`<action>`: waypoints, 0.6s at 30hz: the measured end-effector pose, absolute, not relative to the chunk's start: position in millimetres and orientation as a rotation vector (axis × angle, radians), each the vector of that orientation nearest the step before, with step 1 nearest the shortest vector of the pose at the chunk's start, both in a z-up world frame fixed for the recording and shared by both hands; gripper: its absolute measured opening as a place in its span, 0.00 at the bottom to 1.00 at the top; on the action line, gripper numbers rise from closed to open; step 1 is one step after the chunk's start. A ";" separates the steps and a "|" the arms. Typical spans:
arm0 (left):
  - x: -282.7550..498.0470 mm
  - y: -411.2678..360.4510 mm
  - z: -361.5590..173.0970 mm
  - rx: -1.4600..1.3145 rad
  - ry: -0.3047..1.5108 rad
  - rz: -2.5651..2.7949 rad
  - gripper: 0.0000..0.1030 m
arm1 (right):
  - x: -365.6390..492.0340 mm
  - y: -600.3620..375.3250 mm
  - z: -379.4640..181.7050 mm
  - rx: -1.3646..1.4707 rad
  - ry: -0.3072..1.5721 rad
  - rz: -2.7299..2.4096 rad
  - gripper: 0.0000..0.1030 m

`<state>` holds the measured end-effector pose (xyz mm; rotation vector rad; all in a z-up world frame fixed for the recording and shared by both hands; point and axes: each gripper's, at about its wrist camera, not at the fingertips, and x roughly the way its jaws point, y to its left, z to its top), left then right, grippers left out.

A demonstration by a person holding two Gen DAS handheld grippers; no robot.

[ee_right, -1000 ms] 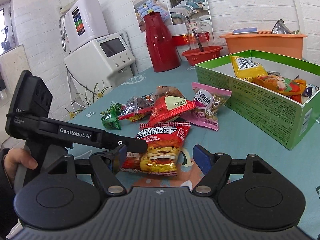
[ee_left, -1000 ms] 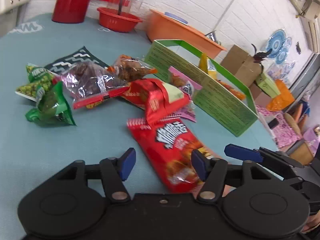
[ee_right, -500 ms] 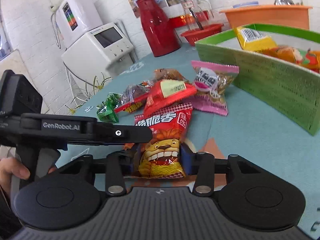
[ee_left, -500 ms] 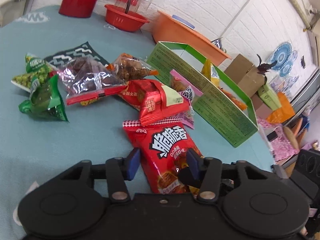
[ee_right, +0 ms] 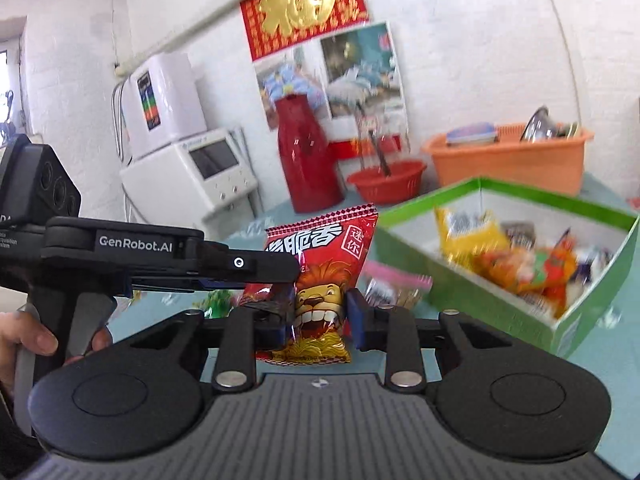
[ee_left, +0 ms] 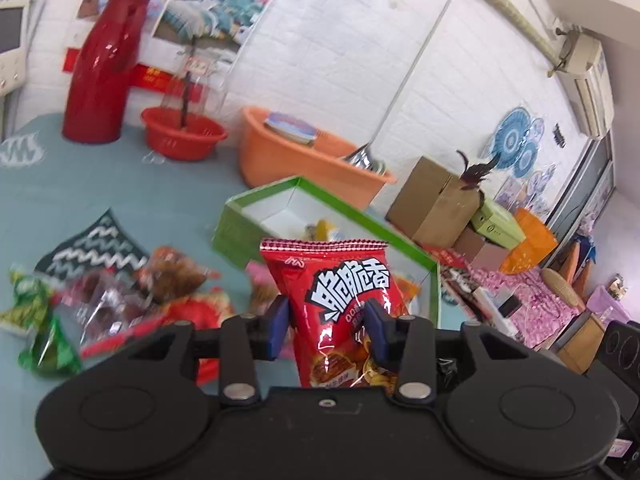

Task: Organize snacks
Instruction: 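Lift the red bag over the green box and release it inside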

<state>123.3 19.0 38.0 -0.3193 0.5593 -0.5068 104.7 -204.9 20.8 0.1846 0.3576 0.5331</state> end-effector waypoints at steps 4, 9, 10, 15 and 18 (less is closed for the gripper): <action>143.4 2.6 55.8 -0.303 0.514 -0.535 0.54 | 121.1 -218.2 33.8 0.201 0.303 0.498 0.48; 176.4 -12.7 69.1 -0.310 0.493 -0.546 0.54 | 148.1 -232.1 41.3 0.221 0.268 0.464 0.48; 182.2 -15.1 70.9 -0.310 0.489 -0.544 0.54 | 153.9 -234.5 41.2 0.230 0.266 0.460 0.48; 214.8 -27.2 69.7 -0.298 0.491 -0.548 0.54 | 181.6 -243.4 39.7 0.260 0.272 0.427 0.48; 239.5 -34.4 64.6 -0.287 0.510 -0.542 0.54 | 203.9 -246.6 34.0 0.283 0.305 0.412 0.48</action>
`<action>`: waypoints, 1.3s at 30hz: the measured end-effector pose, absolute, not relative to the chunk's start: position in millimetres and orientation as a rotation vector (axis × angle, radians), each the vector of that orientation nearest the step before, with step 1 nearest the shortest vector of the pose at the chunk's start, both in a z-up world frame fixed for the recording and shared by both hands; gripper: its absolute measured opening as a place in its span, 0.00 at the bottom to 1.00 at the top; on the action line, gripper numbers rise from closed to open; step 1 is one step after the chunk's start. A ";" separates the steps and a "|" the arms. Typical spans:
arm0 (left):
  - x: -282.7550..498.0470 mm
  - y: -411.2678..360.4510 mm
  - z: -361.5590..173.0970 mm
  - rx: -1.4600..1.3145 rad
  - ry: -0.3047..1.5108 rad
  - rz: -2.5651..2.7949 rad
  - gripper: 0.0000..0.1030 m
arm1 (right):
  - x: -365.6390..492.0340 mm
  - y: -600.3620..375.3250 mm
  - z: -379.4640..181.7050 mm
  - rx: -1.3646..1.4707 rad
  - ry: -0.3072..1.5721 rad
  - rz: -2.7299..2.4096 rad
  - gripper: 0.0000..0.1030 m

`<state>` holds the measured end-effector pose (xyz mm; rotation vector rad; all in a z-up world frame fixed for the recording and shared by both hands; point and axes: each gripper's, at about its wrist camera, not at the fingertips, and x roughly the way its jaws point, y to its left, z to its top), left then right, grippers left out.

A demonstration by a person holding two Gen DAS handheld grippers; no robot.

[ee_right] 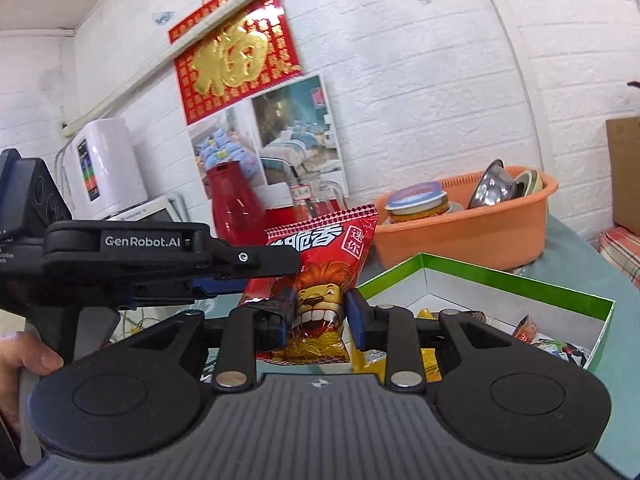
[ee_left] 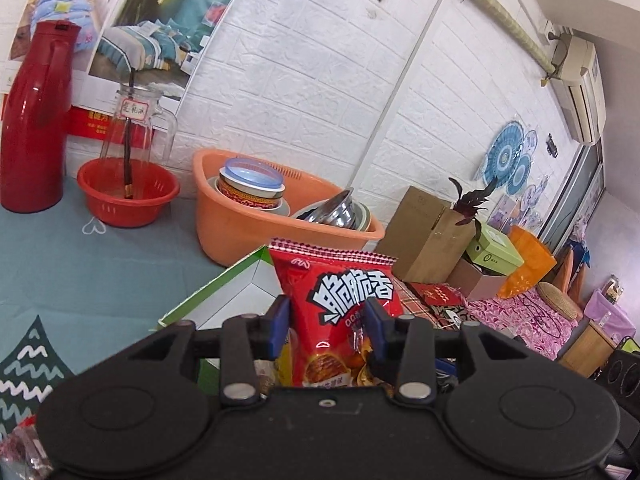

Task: Organize snacks
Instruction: 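Lift the red bag over the green box and release it inside, then move both grippers back over the pile toward the red cracker packet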

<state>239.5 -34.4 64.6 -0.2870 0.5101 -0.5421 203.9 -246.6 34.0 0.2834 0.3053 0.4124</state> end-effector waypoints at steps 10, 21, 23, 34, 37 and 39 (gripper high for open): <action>283.5 -35.0 39.7 -0.304 0.571 -0.505 0.77 | 251.5 -245.3 13.9 0.265 0.388 0.369 0.53; 267.2 -10.7 37.1 -0.344 0.611 -0.450 1.00 | 231.4 -251.8 6.5 0.247 0.379 0.346 1.00; 254.4 -5.7 43.6 -0.334 0.598 -0.450 1.00 | 219.0 -250.9 12.3 0.245 0.362 0.356 1.00; 167.7 26.0 39.0 -0.253 0.621 -0.410 1.00 | 135.3 -225.8 24.6 0.161 0.301 0.501 1.00; 152.2 33.2 25.6 -0.249 0.626 -0.398 1.00 | 121.1 -219.6 16.3 0.130 0.322 0.515 1.00; 150.0 37.6 15.4 -0.254 0.643 -0.386 1.00 | 117.2 -217.4 9.1 0.116 0.346 0.520 1.00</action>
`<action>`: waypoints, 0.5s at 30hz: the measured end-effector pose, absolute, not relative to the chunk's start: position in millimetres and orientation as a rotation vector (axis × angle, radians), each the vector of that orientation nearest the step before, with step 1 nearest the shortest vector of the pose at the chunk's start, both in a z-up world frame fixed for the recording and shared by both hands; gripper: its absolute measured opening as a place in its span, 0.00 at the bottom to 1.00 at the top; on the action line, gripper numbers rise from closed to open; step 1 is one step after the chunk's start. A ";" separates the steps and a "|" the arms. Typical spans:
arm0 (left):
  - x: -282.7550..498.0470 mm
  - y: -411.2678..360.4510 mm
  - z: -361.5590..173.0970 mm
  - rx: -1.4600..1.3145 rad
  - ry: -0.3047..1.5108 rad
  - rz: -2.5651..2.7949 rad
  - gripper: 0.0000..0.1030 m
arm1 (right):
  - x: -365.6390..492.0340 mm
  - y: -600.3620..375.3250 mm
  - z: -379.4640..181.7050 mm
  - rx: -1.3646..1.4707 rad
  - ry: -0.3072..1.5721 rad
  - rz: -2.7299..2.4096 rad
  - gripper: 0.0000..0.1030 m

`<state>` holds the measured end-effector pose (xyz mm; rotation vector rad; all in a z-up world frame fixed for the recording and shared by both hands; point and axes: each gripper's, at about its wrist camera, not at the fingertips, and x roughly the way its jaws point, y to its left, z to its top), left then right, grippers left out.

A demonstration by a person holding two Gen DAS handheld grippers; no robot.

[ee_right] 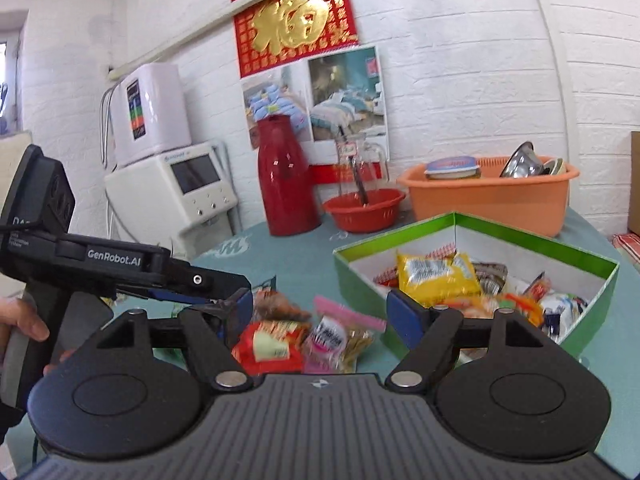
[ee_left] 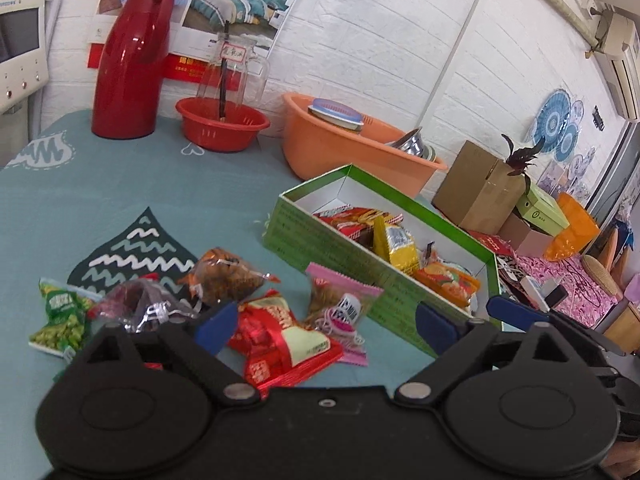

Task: Organize snacks
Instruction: 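Move both grippers back over the pile toward the red cracker packet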

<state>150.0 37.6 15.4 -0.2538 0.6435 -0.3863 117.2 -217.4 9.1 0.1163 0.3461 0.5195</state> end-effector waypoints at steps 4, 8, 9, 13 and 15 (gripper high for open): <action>163.9 44.4 -4.4 -0.303 0.688 -0.332 1.00 | 114.1 -220.1 -2.4 0.135 0.396 0.500 1.00; 177.2 47.6 -20.3 -0.352 0.717 -0.320 1.00 | 108.4 -223.1 -6.2 0.142 0.411 0.498 1.00; 180.1 46.9 -24.2 -0.353 0.726 -0.314 1.00 | 107.9 -223.0 -6.6 0.139 0.414 0.499 1.00; 182.9 46.2 -39.5 -0.373 0.772 -0.334 0.58 | 105.0 -220.9 -12.2 0.132 0.439 0.516 1.00; 176.4 43.5 -41.3 -0.345 0.798 -0.366 0.45 | 103.4 -219.0 -15.9 0.124 0.452 0.529 1.00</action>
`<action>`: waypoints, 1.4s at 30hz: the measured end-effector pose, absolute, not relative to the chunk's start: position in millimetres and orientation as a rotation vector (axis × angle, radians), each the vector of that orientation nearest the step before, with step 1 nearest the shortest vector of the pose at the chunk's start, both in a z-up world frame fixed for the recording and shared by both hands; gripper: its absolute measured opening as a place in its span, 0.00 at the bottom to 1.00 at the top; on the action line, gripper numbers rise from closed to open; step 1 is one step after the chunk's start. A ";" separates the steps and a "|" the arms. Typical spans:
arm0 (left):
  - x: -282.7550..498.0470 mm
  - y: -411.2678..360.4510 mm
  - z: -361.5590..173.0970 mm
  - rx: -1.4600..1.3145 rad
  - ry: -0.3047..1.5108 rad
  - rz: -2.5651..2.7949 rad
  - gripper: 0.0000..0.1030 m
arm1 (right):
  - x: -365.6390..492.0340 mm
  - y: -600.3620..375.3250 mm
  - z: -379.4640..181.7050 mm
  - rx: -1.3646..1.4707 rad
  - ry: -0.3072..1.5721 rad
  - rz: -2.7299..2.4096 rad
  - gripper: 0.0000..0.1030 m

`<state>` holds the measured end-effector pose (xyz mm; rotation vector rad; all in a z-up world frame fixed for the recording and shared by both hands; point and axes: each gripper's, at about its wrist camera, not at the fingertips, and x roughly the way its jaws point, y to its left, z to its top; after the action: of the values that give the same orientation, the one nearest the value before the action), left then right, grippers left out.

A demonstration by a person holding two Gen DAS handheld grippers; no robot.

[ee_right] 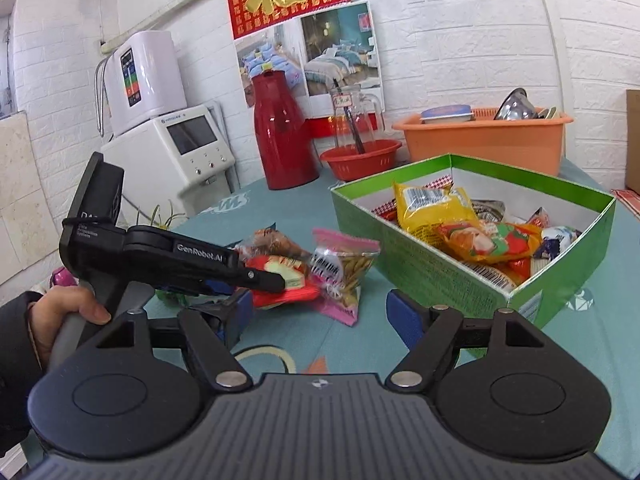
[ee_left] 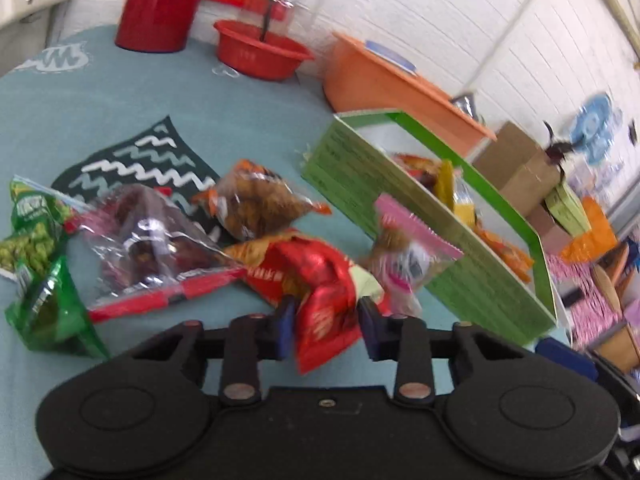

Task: Organize snacks
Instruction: 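Move both grippers back over the pile toward the red cracker packet, then grasp the red cracker packet with both grippers and lift it toward the box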

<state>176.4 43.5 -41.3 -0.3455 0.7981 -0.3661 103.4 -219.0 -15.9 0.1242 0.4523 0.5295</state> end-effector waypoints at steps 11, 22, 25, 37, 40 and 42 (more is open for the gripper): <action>124.7 56.2 -39.0 -0.412 0.758 -0.418 1.00 | 104.0 -197.2 -33.4 0.071 0.545 0.592 1.00; 182.4 70.3 -26.6 -0.464 0.673 -0.290 1.00 | 111.8 -184.7 -33.3 0.083 0.558 0.622 1.00; 193.1 66.6 -30.7 -0.451 0.709 -0.326 1.00 | 117.4 -180.4 -33.9 0.096 0.570 0.630 1.00; 174.5 62.0 -37.4 -0.488 0.801 -0.494 1.00 | 132.7 -177.8 -40.7 0.112 0.595 0.614 1.00; 179.7 61.5 -40.1 -0.507 0.812 -0.485 1.00 | 140.7 -179.2 -44.0 0.157 0.619 0.609 1.00; 183.7 57.5 -43.5 -0.519 0.829 -0.497 1.00 | 147.2 -179.4 -46.6 0.199 0.639 0.608 1.00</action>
<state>183.7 57.5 -43.5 -0.5187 0.8287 -0.4967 147.2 -179.4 -46.6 0.1989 0.6393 0.6077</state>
